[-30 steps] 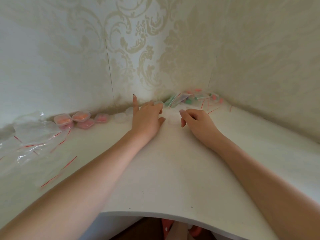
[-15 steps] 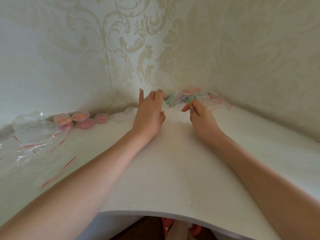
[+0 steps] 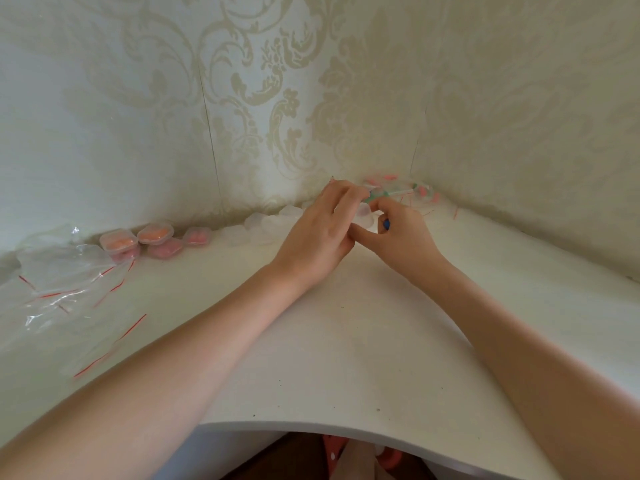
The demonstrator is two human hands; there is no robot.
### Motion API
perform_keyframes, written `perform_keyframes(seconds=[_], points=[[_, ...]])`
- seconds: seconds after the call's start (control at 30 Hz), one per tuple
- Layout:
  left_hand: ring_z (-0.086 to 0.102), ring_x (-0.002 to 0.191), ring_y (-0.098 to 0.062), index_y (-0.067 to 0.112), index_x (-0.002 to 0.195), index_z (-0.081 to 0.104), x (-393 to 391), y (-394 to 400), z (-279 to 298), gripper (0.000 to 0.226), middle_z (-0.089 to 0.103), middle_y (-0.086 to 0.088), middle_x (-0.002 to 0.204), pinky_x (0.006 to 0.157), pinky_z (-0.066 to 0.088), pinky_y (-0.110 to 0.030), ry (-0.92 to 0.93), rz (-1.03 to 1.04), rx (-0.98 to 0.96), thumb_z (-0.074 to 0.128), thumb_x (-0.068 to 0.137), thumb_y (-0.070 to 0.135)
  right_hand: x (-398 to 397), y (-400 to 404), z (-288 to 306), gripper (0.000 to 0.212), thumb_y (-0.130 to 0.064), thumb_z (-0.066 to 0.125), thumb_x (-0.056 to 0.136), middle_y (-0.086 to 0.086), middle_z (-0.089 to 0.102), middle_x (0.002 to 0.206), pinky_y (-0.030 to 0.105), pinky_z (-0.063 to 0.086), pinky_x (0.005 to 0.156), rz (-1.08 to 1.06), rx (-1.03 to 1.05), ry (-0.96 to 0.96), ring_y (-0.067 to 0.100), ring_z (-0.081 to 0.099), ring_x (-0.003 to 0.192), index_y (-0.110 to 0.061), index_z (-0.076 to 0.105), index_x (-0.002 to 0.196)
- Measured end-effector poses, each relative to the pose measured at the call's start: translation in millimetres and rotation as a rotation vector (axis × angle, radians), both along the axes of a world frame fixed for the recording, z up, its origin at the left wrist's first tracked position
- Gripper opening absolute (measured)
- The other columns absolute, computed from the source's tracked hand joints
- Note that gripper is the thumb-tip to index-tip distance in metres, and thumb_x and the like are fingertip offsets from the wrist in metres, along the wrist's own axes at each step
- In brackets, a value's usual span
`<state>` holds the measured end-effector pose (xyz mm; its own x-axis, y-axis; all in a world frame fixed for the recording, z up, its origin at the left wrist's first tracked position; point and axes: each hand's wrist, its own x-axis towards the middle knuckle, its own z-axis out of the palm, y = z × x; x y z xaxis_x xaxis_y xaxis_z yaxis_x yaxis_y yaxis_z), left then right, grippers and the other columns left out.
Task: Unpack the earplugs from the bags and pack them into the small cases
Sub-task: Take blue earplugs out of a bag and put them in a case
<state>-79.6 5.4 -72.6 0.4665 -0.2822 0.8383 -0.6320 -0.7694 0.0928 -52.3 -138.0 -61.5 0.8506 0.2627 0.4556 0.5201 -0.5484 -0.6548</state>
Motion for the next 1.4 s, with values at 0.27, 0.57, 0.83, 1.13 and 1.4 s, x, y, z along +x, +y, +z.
perform_keyframes(seconds=[0.27, 0.57, 0.83, 1.13, 1.4], points=[[0.065, 0.089, -0.007, 0.015, 0.123, 0.054, -4.6, -4.9, 5.5, 0.051, 0.061, 0.011, 0.110, 0.084, 0.048, -0.018, 0.687, -0.199, -0.727, 0.072, 0.077, 0.005, -2.6, 0.4, 3.0, 0.029, -0.034, 0.057, 0.090, -0.007, 0.027, 0.049, 0.020, 0.019, 0.044, -0.003, 0.067, 0.013, 0.009, 0.027, 0.040, -0.020, 0.050, 0.066], [0.067, 0.079, -0.018, 0.018, 0.120, 0.063, -6.6, -6.7, -0.4, 0.051, 0.066, 0.006, 0.106, 0.077, 0.054, -0.021, 0.564, -0.093, -0.521, 0.079, 0.073, 0.012, -1.7, 2.7, 2.6, 0.037, -0.035, 0.052, 0.094, 0.009, 0.047, 0.062, 0.027, 0.028, 0.055, 0.106, 0.020, 0.104, 0.010, 0.035, 0.054, -0.003, 0.067, 0.086], [0.062, 0.086, -0.013, 0.016, 0.128, 0.059, -7.2, 0.9, 3.0, 0.052, 0.069, -0.004, 0.103, 0.083, 0.049, -0.016, 0.471, 0.071, -0.309, 0.075, 0.079, 0.018, -2.5, -0.2, 3.7, 0.028, -0.049, 0.063, 0.085, -0.005, 0.040, 0.054, 0.020, 0.025, 0.047, 0.064, 0.050, 0.154, 0.005, 0.033, 0.045, -0.022, 0.066, 0.090], [0.062, 0.089, -0.012, 0.012, 0.120, 0.062, -7.1, -0.9, 5.1, 0.052, 0.070, -0.003, 0.100, 0.082, 0.047, -0.022, 0.450, 0.095, -0.324, 0.080, 0.073, 0.024, 1.7, -2.7, 4.0, 0.028, -0.042, 0.061, 0.086, -0.010, 0.038, 0.043, 0.024, 0.027, 0.047, 0.105, 0.195, 0.360, 0.011, 0.033, 0.045, -0.016, 0.068, 0.079], [0.063, 0.097, -0.012, 0.019, 0.116, 0.063, -2.5, -1.3, 0.1, 0.049, 0.068, 0.007, 0.102, 0.083, 0.053, -0.030, 0.402, 0.036, -0.293, 0.081, 0.071, 0.020, 2.4, -7.1, 6.0, 0.020, -0.044, 0.064, 0.086, -0.013, 0.037, 0.044, 0.022, 0.027, 0.047, 0.158, 0.253, 0.320, 0.008, 0.032, 0.043, -0.025, 0.070, 0.086]])
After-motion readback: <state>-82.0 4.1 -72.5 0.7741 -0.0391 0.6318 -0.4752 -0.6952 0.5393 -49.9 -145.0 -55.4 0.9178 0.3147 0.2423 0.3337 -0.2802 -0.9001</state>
